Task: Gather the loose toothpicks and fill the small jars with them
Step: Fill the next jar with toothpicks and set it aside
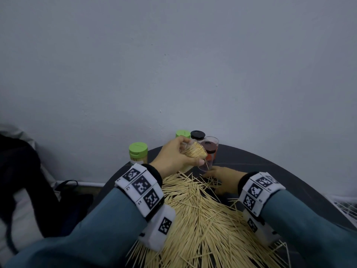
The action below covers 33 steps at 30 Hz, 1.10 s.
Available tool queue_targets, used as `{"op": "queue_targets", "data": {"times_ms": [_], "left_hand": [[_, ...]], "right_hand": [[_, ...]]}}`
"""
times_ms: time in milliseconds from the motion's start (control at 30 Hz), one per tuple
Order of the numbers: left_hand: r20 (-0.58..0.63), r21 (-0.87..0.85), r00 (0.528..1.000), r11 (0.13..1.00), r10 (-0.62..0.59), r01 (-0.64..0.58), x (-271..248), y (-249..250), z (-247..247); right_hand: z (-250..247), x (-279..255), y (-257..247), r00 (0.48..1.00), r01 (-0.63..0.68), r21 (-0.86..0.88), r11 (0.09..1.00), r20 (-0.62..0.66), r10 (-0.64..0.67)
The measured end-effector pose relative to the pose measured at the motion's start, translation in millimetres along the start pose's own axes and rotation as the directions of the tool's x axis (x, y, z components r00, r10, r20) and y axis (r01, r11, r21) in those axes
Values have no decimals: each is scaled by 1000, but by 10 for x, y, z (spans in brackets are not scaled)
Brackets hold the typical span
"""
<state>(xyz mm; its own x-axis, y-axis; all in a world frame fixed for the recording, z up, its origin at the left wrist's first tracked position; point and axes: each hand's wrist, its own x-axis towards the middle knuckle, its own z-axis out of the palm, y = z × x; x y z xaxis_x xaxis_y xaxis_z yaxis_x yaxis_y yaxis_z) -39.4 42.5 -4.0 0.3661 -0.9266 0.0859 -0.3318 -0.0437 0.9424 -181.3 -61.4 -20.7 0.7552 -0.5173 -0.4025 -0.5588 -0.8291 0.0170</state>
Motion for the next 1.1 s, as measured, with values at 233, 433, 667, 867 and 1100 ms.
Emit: {"op": "queue_targets", "data": {"times_ms": [233, 433, 667, 867, 1100], "left_hand": [[18, 44, 1000, 999, 23, -23, -30, 14, 90], [47, 54, 999, 998, 19, -22, -110, 53, 156], [59, 65, 998, 998, 6, -9, -176, 80, 191], [73, 84, 997, 996, 1, -8, -225, 95, 232], [89, 82, 996, 997, 3, -10, -261, 162, 268]], "right_hand": [[57, -167, 16, 991, -87, -49, 995, -106, 81], [100, -331, -51, 991, -113, -8, 994, -69, 112], [224, -416, -126, 993, -98, 132, 986, -50, 106], [236, -443, -282, 986, -166, 49, 985, -24, 167], [218, -513, -301, 981, -190, 148, 971, -15, 195]]}}
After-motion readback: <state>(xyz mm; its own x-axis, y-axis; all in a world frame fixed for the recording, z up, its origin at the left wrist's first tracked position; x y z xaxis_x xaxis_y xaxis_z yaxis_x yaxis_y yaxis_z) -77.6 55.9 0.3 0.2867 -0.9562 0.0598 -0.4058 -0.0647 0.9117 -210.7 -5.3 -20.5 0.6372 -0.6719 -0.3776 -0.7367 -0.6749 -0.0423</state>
